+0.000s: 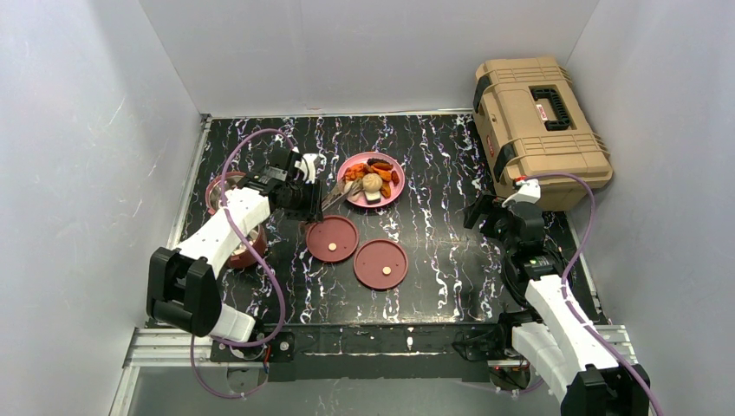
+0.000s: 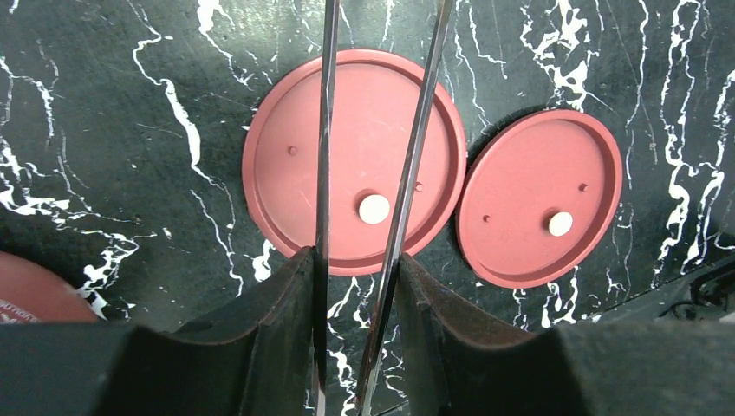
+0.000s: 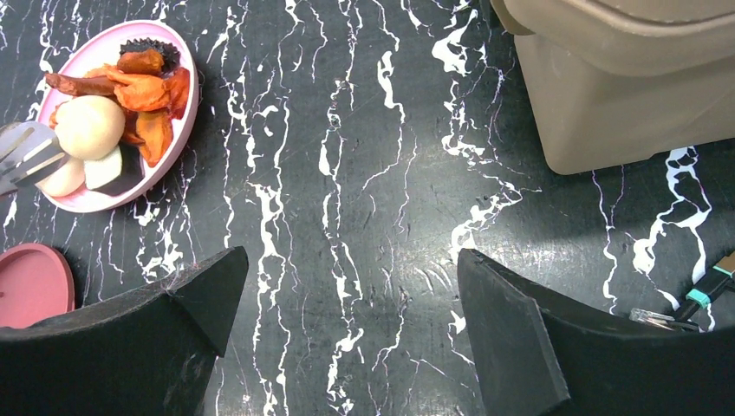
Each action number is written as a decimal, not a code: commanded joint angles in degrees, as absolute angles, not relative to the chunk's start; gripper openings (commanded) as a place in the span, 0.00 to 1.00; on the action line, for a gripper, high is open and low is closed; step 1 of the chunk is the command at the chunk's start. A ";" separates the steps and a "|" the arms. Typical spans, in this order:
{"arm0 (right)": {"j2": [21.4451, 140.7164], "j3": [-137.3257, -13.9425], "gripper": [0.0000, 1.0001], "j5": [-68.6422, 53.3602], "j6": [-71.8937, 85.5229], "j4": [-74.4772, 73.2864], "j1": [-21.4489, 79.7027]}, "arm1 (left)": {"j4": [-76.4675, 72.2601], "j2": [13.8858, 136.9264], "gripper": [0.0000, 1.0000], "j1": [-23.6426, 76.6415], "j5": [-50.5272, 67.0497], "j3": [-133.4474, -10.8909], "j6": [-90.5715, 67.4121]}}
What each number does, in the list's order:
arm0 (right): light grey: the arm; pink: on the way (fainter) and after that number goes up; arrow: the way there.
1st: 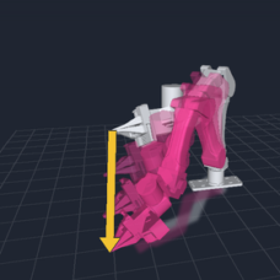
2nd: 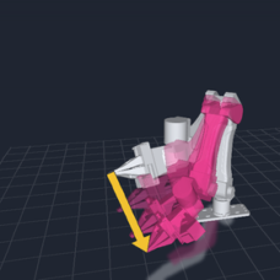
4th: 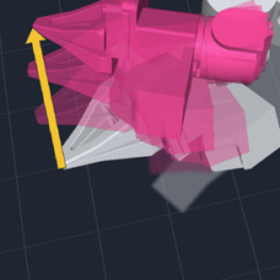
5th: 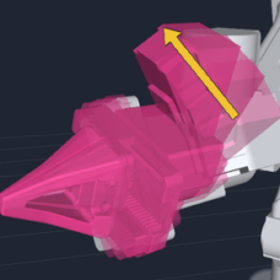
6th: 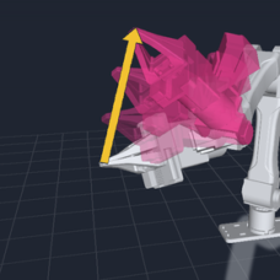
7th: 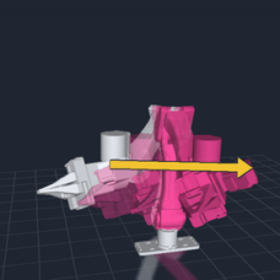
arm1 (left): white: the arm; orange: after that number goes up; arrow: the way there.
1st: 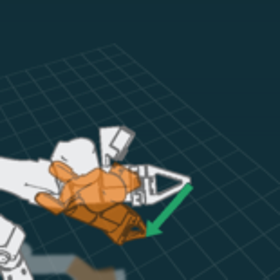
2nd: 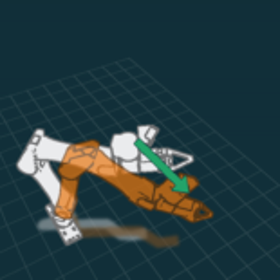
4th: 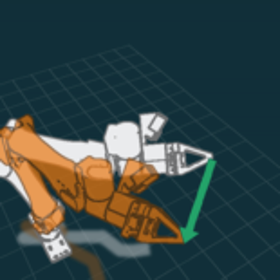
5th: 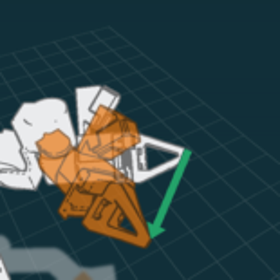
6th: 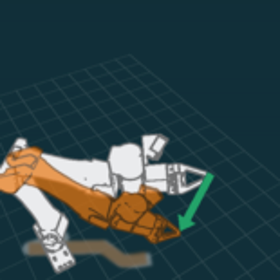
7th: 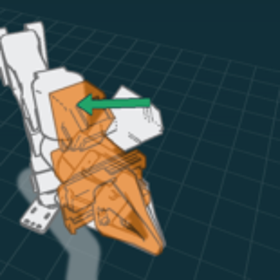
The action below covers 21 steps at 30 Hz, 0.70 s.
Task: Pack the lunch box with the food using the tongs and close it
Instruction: Pick up the fake food from the plate.
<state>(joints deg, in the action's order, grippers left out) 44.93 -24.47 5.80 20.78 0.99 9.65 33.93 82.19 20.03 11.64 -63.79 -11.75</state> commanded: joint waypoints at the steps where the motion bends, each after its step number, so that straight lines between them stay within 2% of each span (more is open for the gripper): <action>1: 44.94 -24.28 1.00 5.96 20.57 4.13 9.58 | 36.82 80.53 0.34 20.17 5.31 -65.93 -10.27; 14: 45.71 -24.08 1.00 6.01 21.09 4.51 9.58 | 38.50 83.00 0.35 22.72 7.05 -67.33 -9.55; 17: 45.48 -24.00 1.00 5.99 21.09 4.44 9.58 | 38.84 83.20 0.29 23.07 6.50 -67.54 -9.53; 21: 44.94 -23.99 1.00 6.15 21.09 4.09 9.58 | 38.29 81.07 0.28 23.05 5.50 -67.28 -10.63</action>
